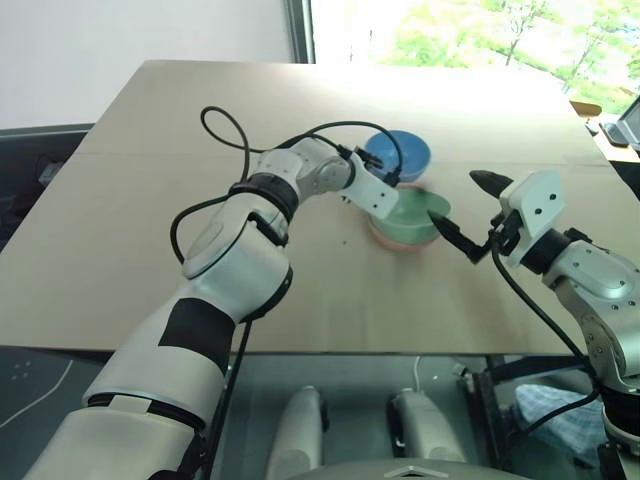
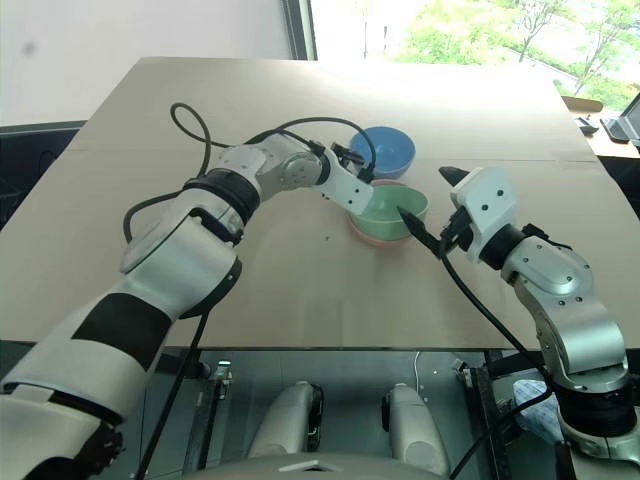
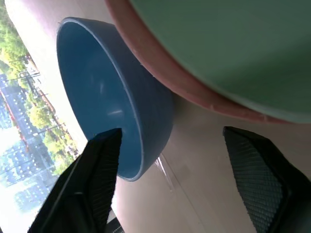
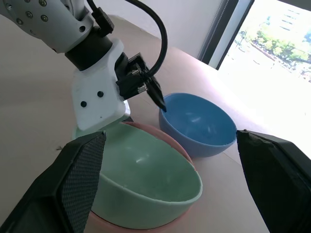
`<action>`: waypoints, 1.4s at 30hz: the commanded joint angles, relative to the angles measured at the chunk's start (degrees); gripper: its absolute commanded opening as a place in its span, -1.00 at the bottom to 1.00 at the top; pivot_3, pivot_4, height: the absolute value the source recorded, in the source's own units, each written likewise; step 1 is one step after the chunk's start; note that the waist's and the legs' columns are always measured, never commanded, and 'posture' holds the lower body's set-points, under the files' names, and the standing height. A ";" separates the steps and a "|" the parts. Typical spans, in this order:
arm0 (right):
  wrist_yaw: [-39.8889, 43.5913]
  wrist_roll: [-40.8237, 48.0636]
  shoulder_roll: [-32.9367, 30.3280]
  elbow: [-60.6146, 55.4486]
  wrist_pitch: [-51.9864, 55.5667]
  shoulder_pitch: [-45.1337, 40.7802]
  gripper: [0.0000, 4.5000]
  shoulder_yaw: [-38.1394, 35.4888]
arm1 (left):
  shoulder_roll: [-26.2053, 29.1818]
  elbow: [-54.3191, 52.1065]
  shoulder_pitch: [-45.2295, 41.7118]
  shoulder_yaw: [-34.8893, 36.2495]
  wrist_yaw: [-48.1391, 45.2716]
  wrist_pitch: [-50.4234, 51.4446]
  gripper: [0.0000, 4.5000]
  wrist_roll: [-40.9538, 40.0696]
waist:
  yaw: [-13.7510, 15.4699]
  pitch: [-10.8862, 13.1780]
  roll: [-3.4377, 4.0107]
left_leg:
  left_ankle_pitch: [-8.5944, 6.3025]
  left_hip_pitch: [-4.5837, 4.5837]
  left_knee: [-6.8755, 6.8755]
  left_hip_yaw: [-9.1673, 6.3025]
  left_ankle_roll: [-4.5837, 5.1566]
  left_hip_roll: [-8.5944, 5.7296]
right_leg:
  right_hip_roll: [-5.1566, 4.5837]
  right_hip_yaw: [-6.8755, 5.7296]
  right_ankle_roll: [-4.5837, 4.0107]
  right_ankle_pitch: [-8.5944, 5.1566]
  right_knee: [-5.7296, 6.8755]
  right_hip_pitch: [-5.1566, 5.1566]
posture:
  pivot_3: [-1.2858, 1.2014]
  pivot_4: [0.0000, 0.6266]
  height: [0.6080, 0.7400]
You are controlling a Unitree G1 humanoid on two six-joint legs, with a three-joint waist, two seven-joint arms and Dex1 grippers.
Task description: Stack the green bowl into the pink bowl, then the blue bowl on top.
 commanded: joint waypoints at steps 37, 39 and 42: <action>-0.38 -2.35 2.08 1.16 -4.64 -0.86 1.00 1.12 | -3.41 -1.25 0.15 4.06 6.67 4.46 -0.24 -2.94 | 0.00 0.00 0.00 | 0.00 0.01 0.01 0.00 0.00 -0.01 | 0.00 0.00 0.00 0.00 0.03 0.01 | 0.03 -0.52 1.00; -0.55 -2.57 2.26 1.15 -4.86 -0.57 1.00 1.24 | -4.20 -1.04 0.16 3.77 7.42 5.75 -0.24 -2.39 | 0.01 0.00 0.00 | 0.00 0.02 0.01 0.00 0.00 -0.01 | 0.00 0.00 0.00 0.00 0.04 0.00 | 0.03 -0.52 1.00; -0.77 -2.80 2.52 1.18 -5.18 -0.27 1.00 1.25 | -5.00 -0.81 0.31 3.57 7.93 7.26 -0.24 -1.85 | 0.02 0.00 0.00 | 0.00 0.02 0.01 0.00 0.00 -0.01 | 0.00 0.00 0.00 0.00 0.05 0.00 | 0.03 -0.52 1.00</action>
